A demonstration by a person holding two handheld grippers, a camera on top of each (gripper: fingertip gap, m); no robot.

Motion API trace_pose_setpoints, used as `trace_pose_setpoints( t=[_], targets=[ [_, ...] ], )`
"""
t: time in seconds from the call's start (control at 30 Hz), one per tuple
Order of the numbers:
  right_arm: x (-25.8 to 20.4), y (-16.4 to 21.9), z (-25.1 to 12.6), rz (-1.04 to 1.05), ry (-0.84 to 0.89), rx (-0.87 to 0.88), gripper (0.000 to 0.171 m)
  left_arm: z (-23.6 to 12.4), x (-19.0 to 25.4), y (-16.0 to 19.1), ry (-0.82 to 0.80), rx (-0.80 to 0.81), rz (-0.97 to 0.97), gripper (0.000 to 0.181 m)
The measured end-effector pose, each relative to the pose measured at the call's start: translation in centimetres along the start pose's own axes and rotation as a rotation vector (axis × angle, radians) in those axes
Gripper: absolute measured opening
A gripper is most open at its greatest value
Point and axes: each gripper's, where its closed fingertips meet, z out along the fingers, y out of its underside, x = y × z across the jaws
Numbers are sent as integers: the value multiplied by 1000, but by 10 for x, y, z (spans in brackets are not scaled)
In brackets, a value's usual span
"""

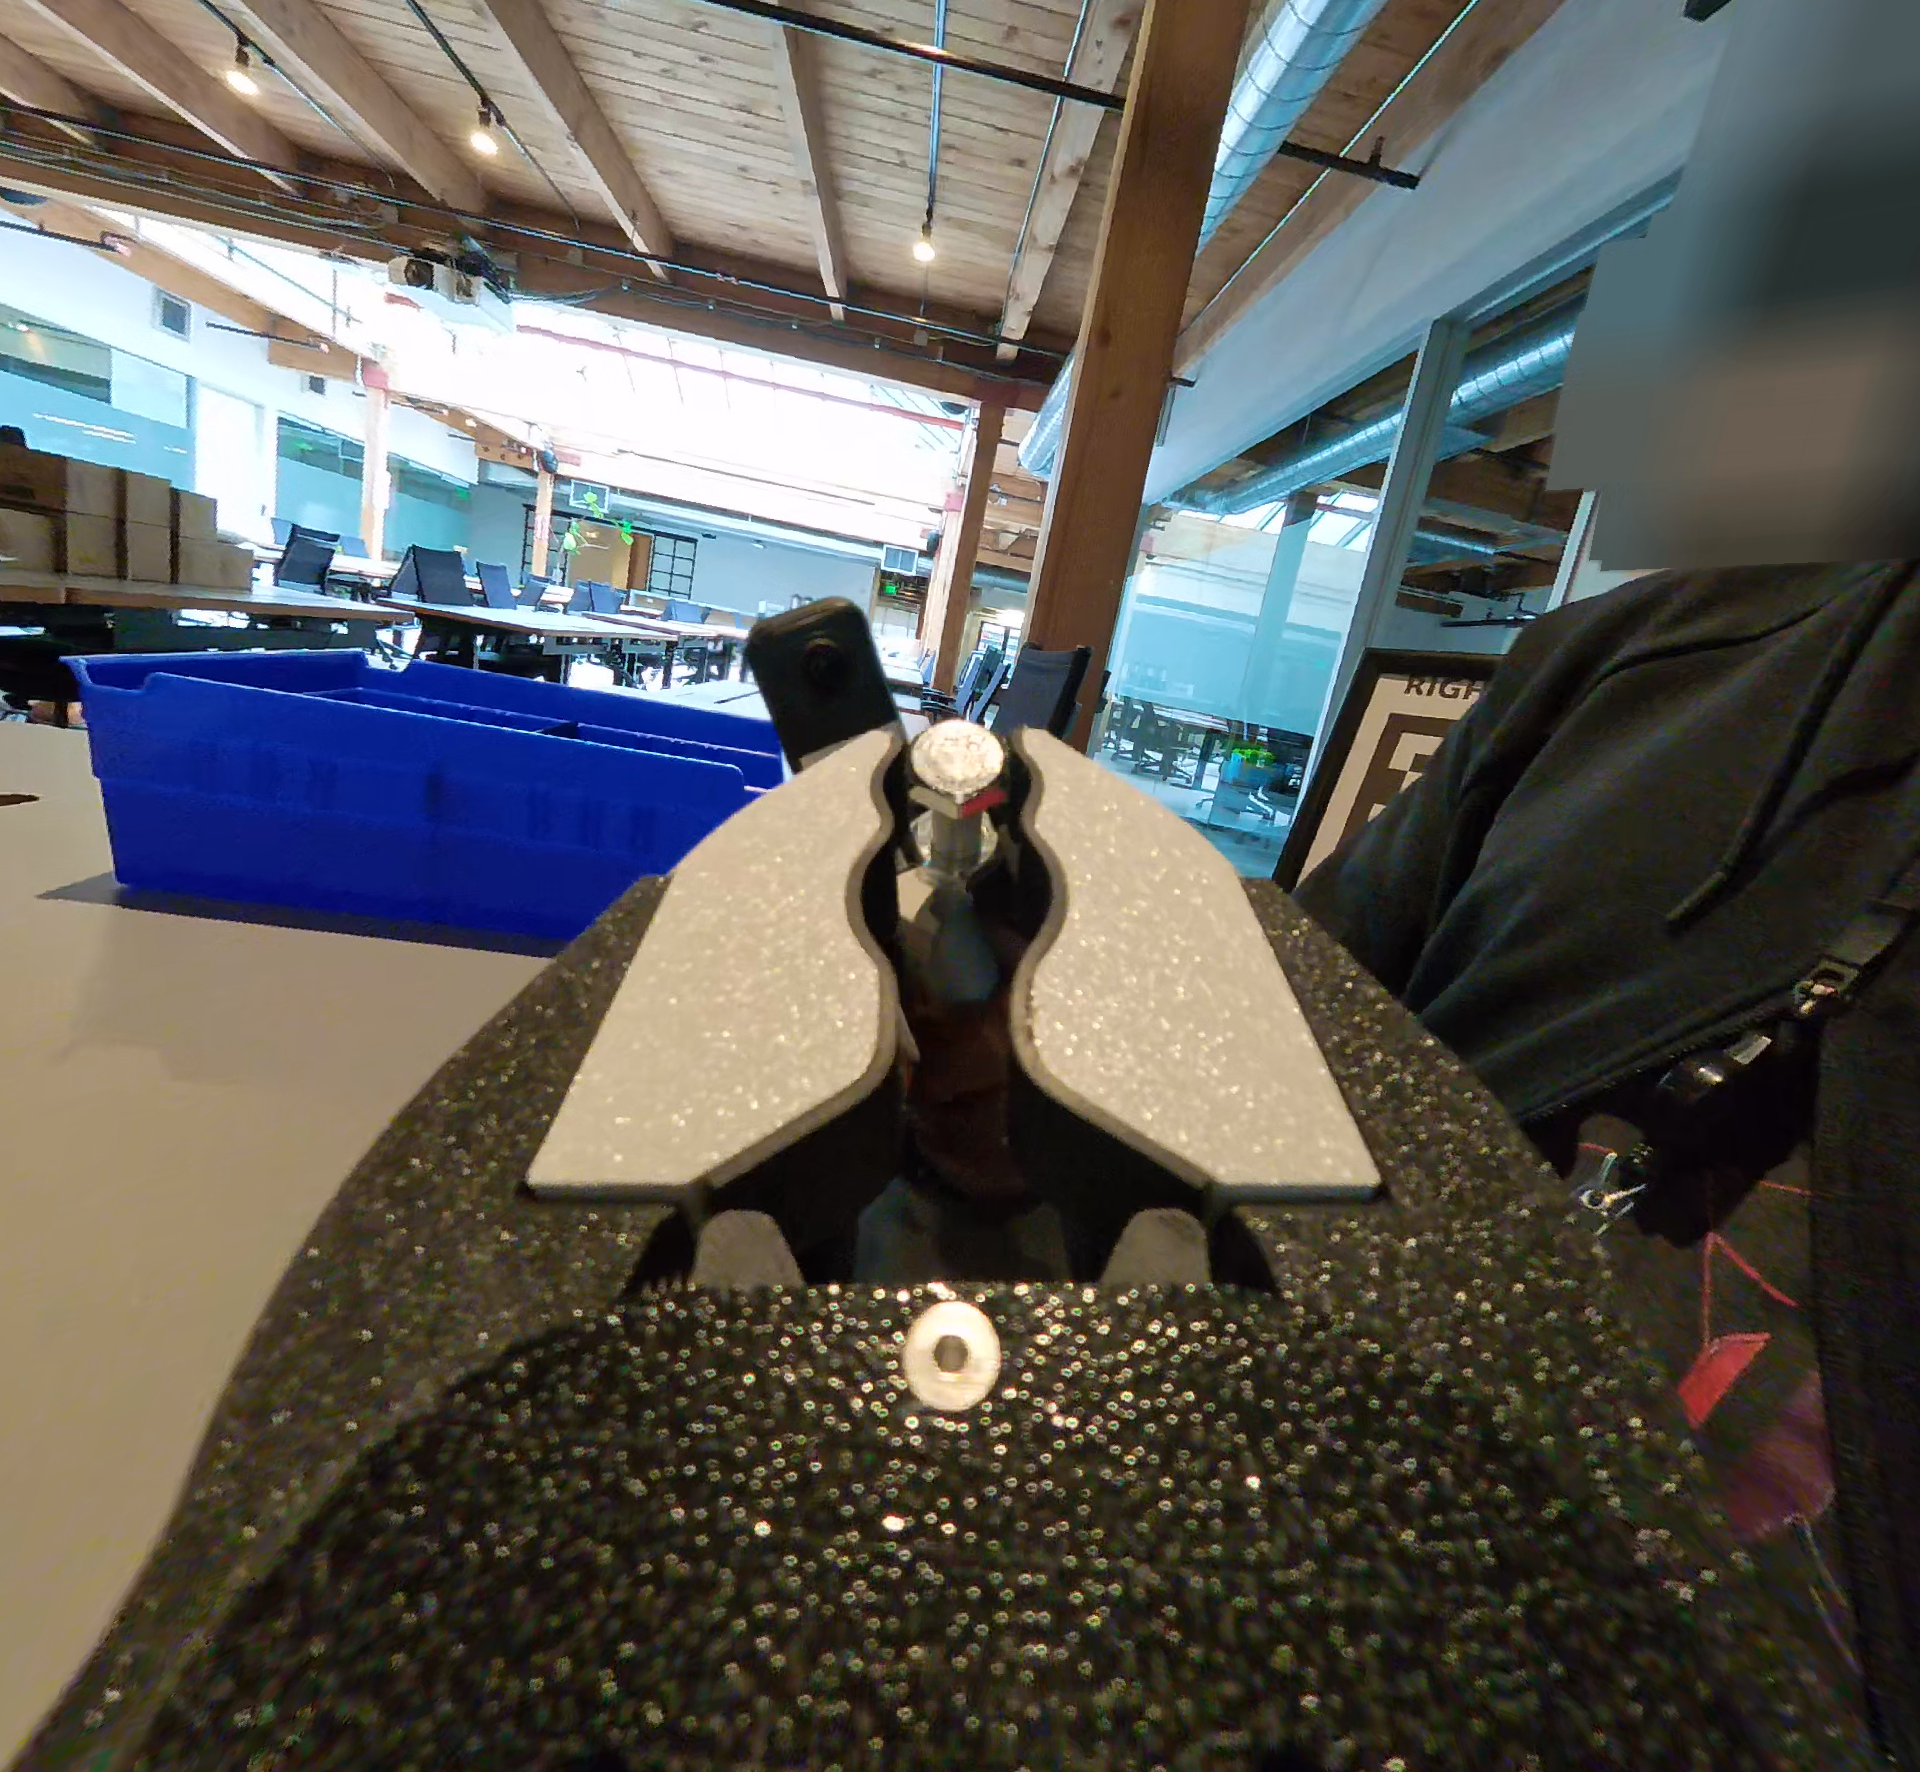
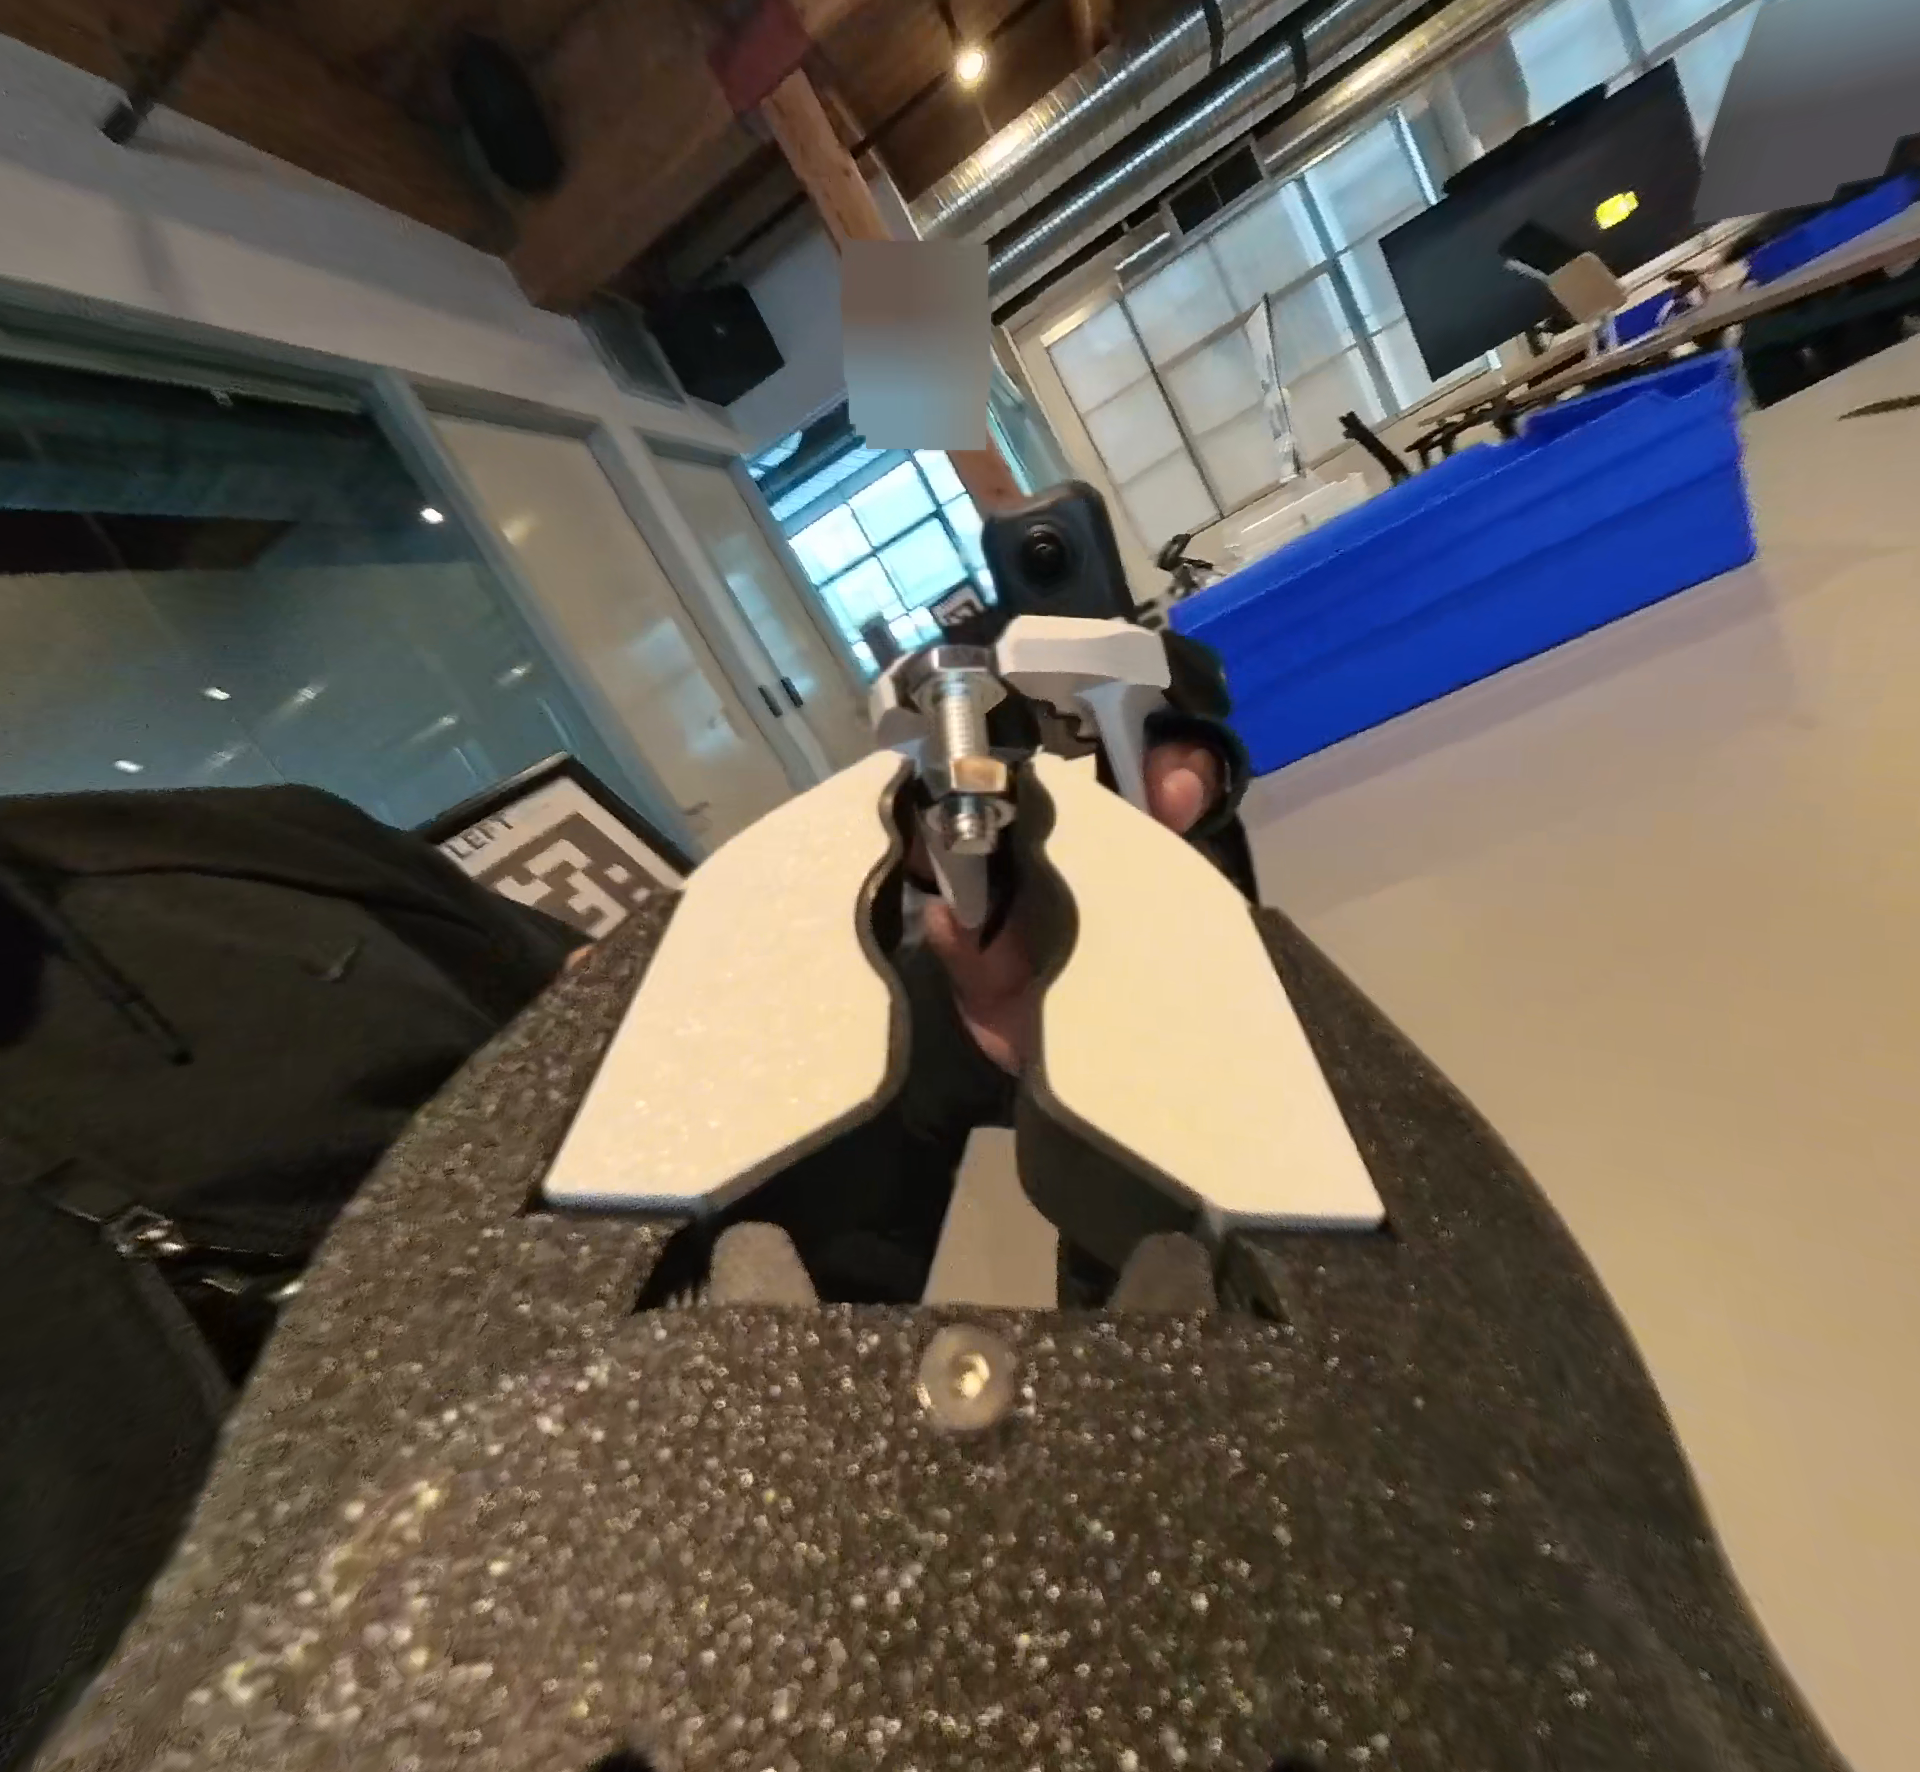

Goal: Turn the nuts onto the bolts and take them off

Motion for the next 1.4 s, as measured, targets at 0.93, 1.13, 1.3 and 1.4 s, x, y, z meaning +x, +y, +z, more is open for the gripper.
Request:
trace_pose_setpoints(
  t=[0.93, 1.13, 1.3, 1.4],
  targets=[
    [-2, -14, -10, -56, 34, 103, 34, 4, 4, -11, 45, 75, -14, 17],
    [-11, -6, -5, 74, -95, 76, 31, 8, 11, -11, 78, 71, 19, 17],
    [-18, -3, -2, 125, -164, 65, 26, 10, 13, -7, 80, 46, 42, 17],
    [-16, -6, -4, 59, -121, 73, 18, 11, 11, -5, 70, 33, 42, 17]
  ],
)
